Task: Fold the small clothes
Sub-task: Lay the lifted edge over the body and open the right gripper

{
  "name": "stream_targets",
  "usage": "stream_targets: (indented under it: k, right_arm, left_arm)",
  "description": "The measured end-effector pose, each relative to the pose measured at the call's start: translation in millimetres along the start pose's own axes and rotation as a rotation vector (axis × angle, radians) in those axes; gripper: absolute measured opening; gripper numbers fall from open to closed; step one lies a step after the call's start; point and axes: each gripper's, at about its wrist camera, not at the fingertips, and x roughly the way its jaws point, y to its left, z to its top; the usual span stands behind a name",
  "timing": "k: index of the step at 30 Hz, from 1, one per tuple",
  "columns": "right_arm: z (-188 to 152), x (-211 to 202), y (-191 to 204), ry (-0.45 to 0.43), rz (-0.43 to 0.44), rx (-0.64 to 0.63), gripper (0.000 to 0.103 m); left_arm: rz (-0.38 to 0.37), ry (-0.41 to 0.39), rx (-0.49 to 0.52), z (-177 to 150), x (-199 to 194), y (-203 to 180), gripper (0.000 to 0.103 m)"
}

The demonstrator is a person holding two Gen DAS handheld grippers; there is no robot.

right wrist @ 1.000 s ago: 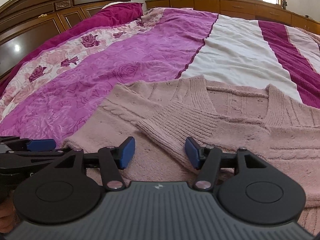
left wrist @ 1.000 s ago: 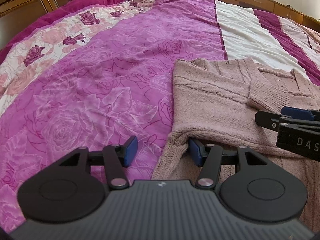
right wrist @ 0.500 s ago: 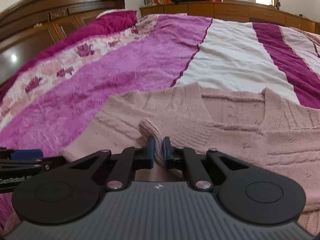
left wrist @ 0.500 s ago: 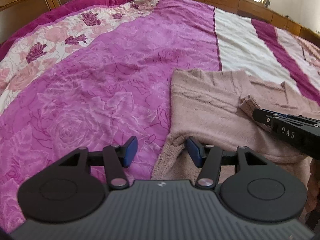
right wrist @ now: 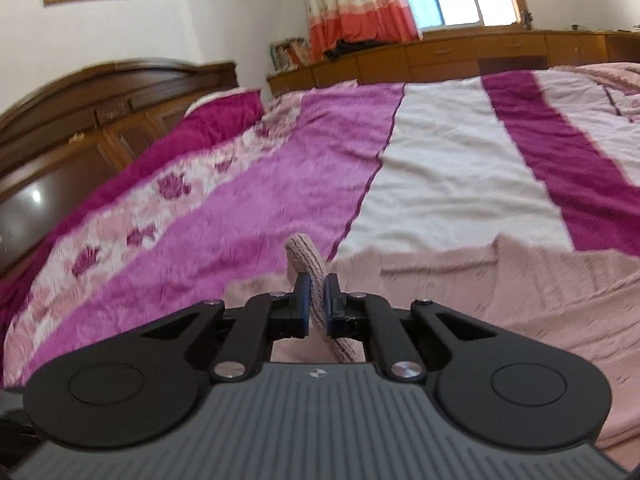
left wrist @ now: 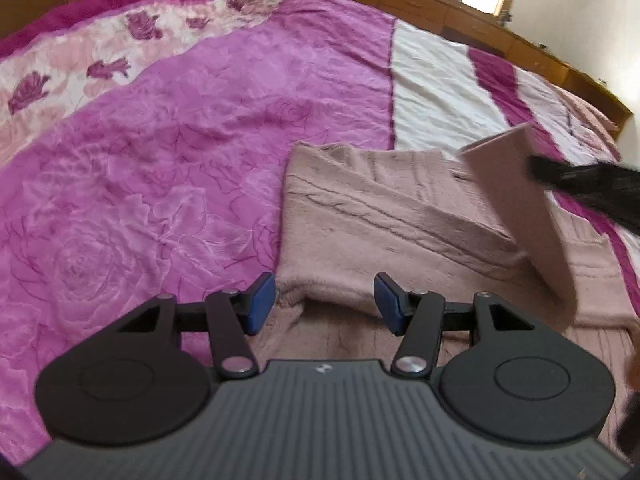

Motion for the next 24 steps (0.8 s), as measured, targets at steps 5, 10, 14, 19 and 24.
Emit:
stream_targets:
  k: [5, 10, 14, 19, 24]
  right_arm:
    - [15.7, -34.8, -29.9, -0.084, -0.052, 0.04, 0.007]
    - [7.3, -72.7, -79.2, -0.131, -0.168, 0.127, 0.007]
    - [-15.6, -90.5, -119.1, -0.106, -0.242, 0.192, 0.007]
    - [-49.5, -102.1, -154.9, -0.027, -0.276, 0.274, 0.008]
    - [-71.8, -109.4, -168.5, 0.071, -0.296, 0.327, 0.037]
  left_arm:
    - [0.061, 0.026, 0.025, -1.3, 14.1, 0.6, 0.056]
    - [0.068, 0.018, 0.041, -3.5, 13.7, 1.8, 0.057]
    - [0.081, 0.021, 0.039, -3.6, 15.3, 1.0, 0.058]
    - [0.1, 0.025, 0.041, -4.3, 15.9, -2.3, 0.058]
    - [0.097, 0.027, 0.052, 0.4, 11.3, -3.9, 0.057]
